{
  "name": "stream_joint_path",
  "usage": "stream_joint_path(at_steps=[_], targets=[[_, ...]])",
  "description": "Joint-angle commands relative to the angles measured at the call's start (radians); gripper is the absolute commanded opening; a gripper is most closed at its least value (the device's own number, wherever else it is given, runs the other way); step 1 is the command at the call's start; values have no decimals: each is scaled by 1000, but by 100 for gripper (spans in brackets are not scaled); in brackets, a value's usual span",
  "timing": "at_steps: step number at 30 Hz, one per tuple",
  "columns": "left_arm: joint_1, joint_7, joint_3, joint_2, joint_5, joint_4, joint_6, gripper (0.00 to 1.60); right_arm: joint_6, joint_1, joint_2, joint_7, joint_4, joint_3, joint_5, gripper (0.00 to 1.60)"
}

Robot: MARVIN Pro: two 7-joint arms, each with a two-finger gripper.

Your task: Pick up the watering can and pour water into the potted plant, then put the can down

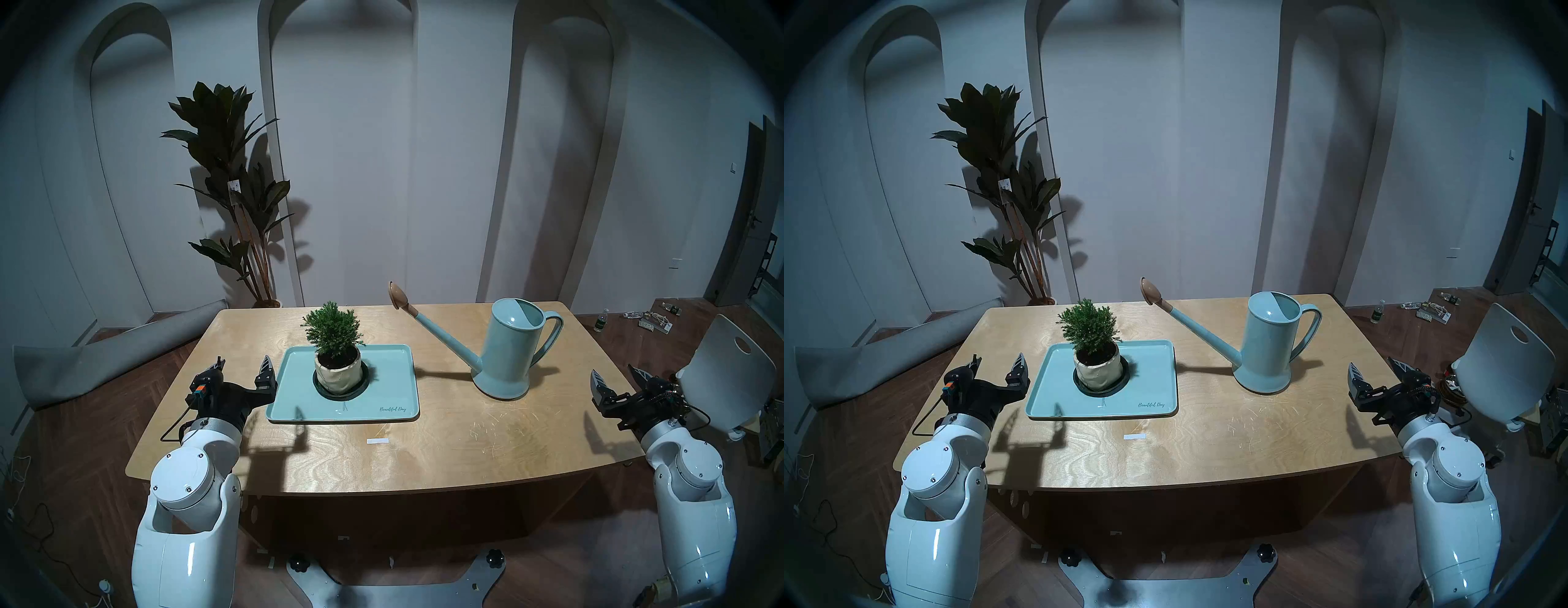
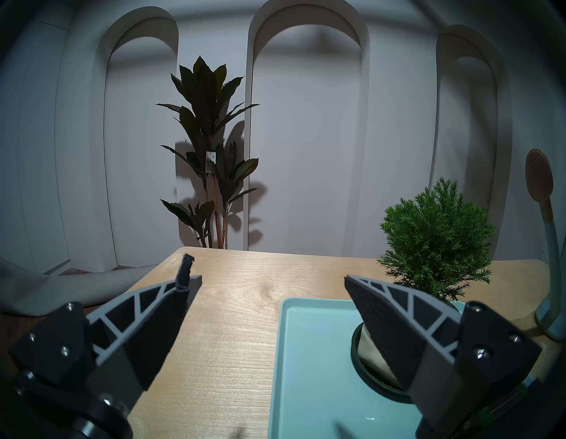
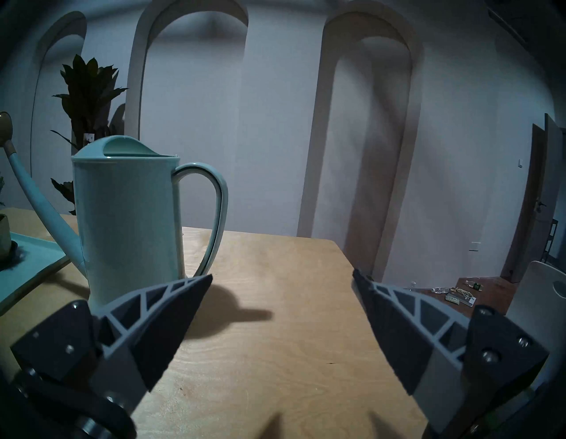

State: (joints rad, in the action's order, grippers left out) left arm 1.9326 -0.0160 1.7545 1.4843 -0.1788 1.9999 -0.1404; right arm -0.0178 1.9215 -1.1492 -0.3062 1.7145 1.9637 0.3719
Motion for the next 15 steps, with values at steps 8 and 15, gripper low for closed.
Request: stream_joint_path(at_steps=[8,15], targets=[[-5,0,2,0,-1,18,5,160,16,-168,148,36,-51,-137,-18,160],[-5,0,2,-1,-1,19,5,160,19,-233,173,68,-92,-181,-28,160]])
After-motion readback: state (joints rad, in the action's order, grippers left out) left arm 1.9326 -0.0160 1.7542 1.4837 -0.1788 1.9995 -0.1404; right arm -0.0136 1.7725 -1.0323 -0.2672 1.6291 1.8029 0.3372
